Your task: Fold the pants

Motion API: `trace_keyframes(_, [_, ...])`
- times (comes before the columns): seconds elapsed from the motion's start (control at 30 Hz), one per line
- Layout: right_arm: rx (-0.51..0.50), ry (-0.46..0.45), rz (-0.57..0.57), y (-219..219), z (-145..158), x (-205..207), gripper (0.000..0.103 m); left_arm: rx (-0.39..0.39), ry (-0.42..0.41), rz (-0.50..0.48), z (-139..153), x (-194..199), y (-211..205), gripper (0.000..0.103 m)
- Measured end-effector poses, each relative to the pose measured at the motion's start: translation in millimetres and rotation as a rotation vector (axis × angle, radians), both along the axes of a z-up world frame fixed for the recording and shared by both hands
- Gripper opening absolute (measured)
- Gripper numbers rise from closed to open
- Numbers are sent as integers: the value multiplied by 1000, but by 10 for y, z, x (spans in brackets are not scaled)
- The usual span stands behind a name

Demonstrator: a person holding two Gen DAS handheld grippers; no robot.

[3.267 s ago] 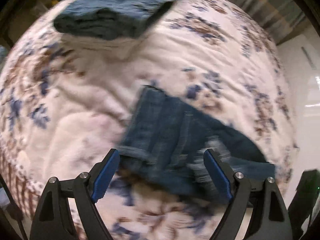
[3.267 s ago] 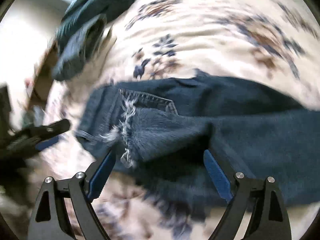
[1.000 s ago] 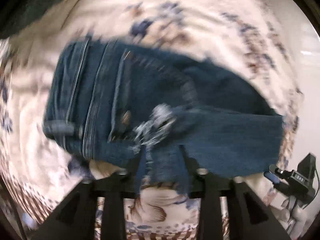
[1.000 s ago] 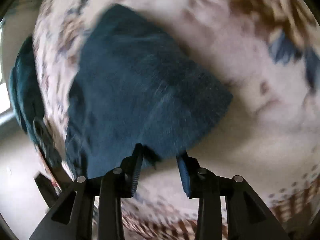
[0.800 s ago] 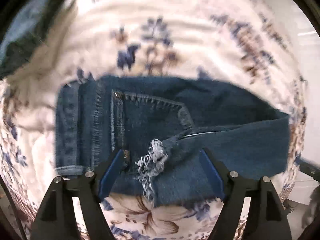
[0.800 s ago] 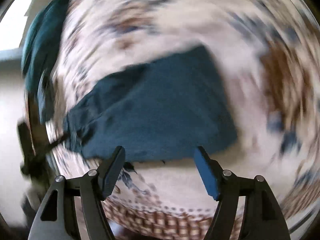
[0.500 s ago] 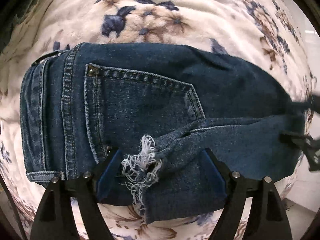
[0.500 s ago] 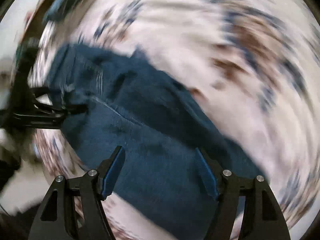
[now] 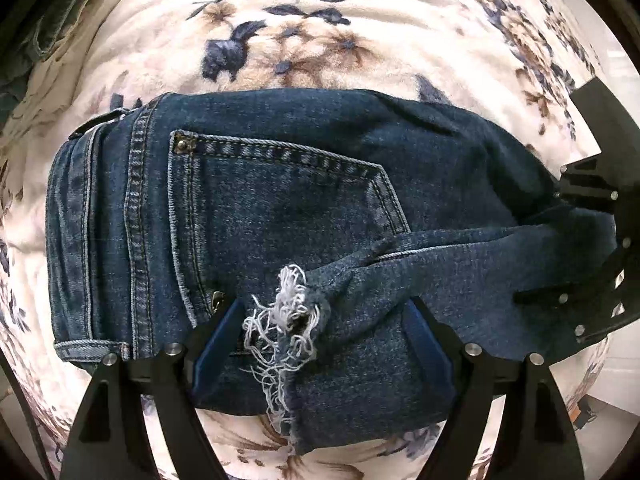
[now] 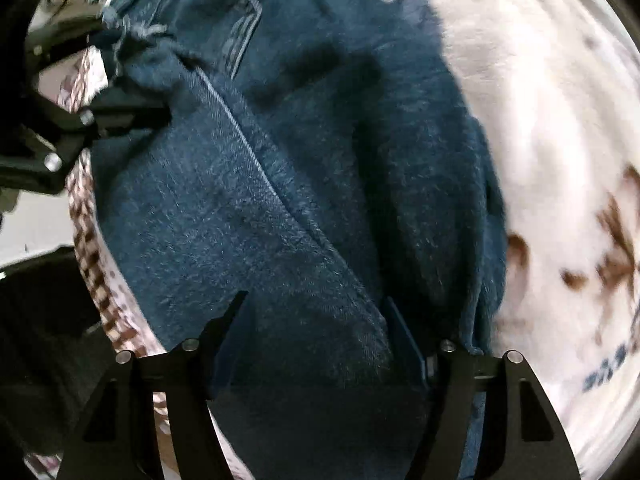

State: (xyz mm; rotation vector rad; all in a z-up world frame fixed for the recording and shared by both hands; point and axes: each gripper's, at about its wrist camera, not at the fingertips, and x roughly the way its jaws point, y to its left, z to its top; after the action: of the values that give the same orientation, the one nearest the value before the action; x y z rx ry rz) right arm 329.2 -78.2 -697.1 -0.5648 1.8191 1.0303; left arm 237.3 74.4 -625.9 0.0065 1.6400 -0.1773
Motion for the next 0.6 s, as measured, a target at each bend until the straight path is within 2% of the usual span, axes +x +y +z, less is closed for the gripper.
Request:
trace_keyframes(0.03, [3,-24,5,1,36,-6,48,-1,-9,3,14,-22,2,79])
trace_keyframes(0.07, [6,-55,-8,-26,98,3,38,7,-23,-2,82,-27,76,74])
trace_keyframes(0.1, [15,-73,-38,1,126,49,22,16,-41,-18,108,-30,81,55])
trace_keyframes(0.13, [33,-75,-60,-50,214,47,19,22,-62,-45,145,-54,54,27])
trace_keyframes(0.17, [57,-104,-57,-71,328,15,19,37,-72,-59,170,-71,35,25])
trace_keyframes(0.23, [93,-136,-90,-114,514,-27,18,44,-108,-78,250,-93,11,13])
trace_keyframes(0.4, [130,-229,-198,-252,750,9,17,24,-182,-58,517,11,39,11])
trace_keyframes(0.43, [131,-219,-226,-299,768,54,17,31,-198,-47,555,61,50,11])
trace_keyframes(0.5, [116,-268,-235,-342,785,205,17,41,-185,-44,502,167,72,11])
trace_keyframes(0.6, [24,-191,-348,-408,517,414,20,47,-140,-27,296,268,146,12])
